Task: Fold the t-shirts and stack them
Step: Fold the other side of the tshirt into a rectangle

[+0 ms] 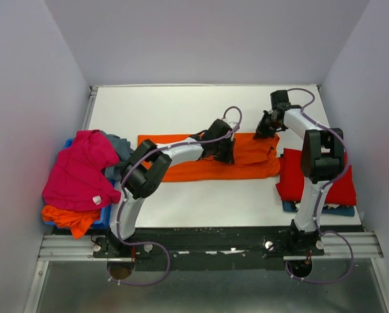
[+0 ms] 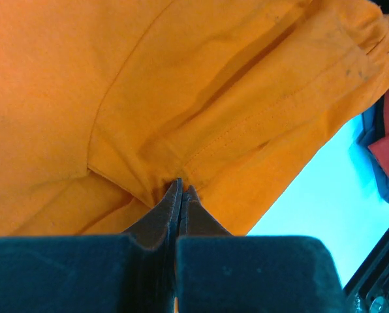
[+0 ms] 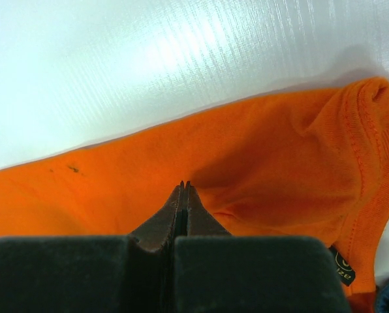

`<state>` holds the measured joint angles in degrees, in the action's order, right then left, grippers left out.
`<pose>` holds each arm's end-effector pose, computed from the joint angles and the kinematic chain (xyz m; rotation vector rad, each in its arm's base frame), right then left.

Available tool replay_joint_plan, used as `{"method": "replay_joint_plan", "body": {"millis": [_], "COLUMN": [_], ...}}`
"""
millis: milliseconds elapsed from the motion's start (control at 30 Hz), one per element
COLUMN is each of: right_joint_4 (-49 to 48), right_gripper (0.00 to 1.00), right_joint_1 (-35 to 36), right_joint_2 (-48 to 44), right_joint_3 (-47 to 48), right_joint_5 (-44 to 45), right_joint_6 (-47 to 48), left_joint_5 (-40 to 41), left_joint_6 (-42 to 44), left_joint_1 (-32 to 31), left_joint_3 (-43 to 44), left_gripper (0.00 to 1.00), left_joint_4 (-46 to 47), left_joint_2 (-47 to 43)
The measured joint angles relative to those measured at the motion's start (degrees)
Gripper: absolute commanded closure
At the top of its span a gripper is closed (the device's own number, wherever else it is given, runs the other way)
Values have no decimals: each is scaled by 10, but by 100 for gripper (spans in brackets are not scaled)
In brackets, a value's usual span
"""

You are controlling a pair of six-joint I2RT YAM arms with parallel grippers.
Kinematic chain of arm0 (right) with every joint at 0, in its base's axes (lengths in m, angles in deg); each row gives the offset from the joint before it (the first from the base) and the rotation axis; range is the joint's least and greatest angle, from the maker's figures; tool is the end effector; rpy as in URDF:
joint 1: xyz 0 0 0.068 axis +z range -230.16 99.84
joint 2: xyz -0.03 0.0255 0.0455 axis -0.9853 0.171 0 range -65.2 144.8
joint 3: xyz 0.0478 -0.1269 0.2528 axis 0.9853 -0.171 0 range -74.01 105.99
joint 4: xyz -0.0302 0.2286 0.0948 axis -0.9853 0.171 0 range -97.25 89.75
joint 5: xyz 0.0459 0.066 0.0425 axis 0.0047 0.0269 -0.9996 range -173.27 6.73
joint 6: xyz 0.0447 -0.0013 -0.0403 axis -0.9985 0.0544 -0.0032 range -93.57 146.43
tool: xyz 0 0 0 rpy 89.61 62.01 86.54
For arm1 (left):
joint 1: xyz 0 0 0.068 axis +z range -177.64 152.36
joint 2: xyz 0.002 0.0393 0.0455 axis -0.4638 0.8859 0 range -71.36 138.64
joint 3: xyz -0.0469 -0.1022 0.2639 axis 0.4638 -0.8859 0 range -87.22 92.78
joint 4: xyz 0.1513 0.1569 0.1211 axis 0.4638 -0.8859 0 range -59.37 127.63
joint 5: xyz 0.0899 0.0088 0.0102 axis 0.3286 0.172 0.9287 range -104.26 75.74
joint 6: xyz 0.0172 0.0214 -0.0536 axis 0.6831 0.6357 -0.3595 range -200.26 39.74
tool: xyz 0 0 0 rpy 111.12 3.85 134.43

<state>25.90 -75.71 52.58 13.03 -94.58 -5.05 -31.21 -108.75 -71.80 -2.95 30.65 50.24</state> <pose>0.4297 0.0422 0.1872 0.5779 2.6720 0.4530 0.3284 -0.3371 0.1762 0.4981 2.4644 -0.9274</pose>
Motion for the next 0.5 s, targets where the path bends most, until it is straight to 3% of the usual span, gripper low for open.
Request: {"method": "replay_joint_plan", "body": {"millis": [133,233,333,433,500], "right_joint_4": [0,0,0,0,0], "right_gripper": [99,99,99,97,96], "right_joint_1": [0,0,0,0,0], "right_joint_2": [0,0,0,0,0], "right_joint_3": [0,0,0,0,0], "right_joint_5": [1,1,3,4,5], "right_joint_6": [0,0,0,0,0], "left_joint_5": [7,12,15,17,20], "left_joint_6": [1,1,0,2,3], "left_joint_1": [-5,-7,-10,-12,-13], "left_joint_3": [-15,-26,-36,-44,-49], "left_gripper": [100,93,77,52,43], "left_joint_4": [0,-3,-7,-15,-20], "left_joint_2": [-9,-17,-23,-31,-38]}}
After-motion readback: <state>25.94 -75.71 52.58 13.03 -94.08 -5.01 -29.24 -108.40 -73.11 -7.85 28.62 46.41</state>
